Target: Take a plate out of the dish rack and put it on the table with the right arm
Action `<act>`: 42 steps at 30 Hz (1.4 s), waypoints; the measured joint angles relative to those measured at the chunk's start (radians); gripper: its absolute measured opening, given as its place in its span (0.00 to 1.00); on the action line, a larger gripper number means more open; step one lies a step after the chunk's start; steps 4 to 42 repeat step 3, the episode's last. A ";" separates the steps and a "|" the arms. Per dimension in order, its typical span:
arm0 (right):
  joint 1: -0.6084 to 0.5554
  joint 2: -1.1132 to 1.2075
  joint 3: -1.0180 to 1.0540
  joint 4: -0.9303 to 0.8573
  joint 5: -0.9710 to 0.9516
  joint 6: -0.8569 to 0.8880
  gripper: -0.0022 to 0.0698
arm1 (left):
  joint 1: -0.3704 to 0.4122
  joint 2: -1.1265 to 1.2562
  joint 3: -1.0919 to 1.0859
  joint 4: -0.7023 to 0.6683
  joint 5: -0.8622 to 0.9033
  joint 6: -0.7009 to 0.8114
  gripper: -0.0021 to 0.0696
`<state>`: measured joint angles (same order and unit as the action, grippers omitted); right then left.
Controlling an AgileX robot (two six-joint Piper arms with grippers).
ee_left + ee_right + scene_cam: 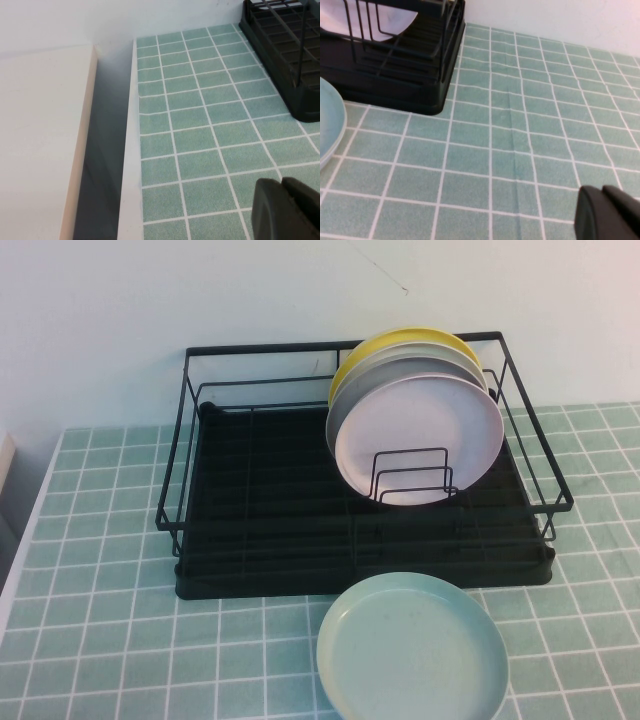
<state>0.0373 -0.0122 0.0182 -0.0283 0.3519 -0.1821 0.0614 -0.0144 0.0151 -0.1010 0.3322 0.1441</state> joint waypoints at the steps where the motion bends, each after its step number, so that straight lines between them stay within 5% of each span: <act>1: 0.000 0.000 0.000 0.000 0.000 0.000 0.03 | 0.000 0.000 0.000 0.000 0.000 0.000 0.02; 42: 0.000 0.000 0.000 0.000 0.000 0.000 0.03 | 0.000 0.000 0.000 0.000 0.000 0.000 0.02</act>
